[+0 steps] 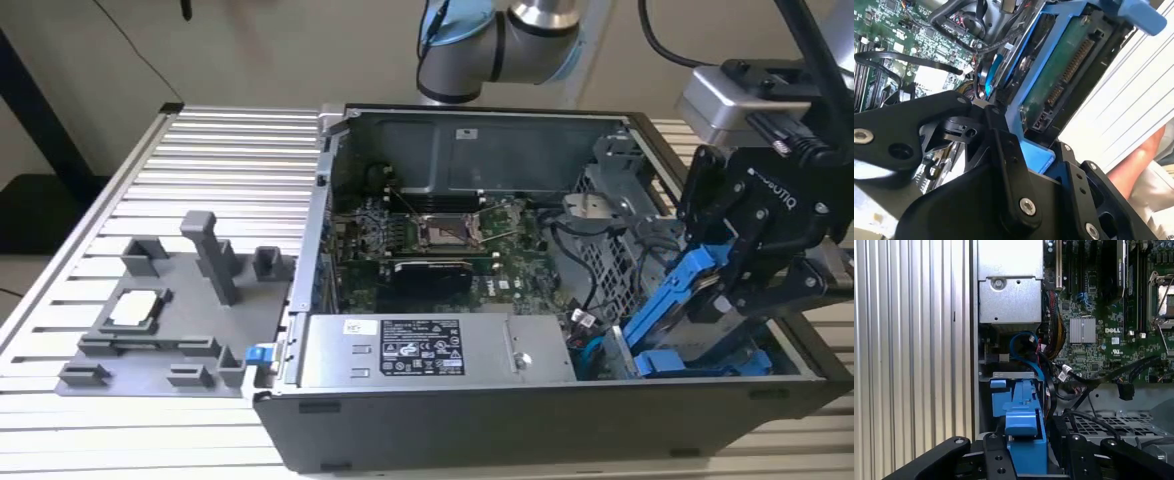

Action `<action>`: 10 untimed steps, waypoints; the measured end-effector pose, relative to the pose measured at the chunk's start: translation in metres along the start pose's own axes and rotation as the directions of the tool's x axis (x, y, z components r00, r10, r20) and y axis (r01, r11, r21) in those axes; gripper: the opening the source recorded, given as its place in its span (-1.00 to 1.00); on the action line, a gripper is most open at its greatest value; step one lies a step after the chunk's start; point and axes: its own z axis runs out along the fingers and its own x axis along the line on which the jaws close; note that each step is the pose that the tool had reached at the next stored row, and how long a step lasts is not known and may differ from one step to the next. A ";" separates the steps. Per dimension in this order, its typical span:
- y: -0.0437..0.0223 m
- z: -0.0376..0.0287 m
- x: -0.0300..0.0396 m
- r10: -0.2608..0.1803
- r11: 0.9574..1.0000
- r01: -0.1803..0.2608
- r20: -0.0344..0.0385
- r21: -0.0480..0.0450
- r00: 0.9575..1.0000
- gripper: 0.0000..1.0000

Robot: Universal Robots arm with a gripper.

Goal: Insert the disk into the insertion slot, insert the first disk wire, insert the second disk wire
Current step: 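Insert the disk into the insertion slot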

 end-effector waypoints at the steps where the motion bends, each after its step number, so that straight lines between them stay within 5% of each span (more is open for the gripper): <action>1: 0.0000 0.0001 0.0000 0.000 1.000 0.000 0.000 0.000 1.000 -0.11; 2: 0.0000 0.0001 0.0000 0.000 1.000 0.000 0.000 0.000 1.000 -0.11; 3: 0.0000 0.0002 0.0000 0.000 1.000 0.000 0.000 0.000 1.000 -0.36; 7: 0.0000 0.0004 0.0000 0.000 1.000 0.000 0.000 0.000 1.000 -0.36; 10: 0.0012 0.0012 0.0000 0.000 1.000 0.000 0.009 0.012 1.000 -0.36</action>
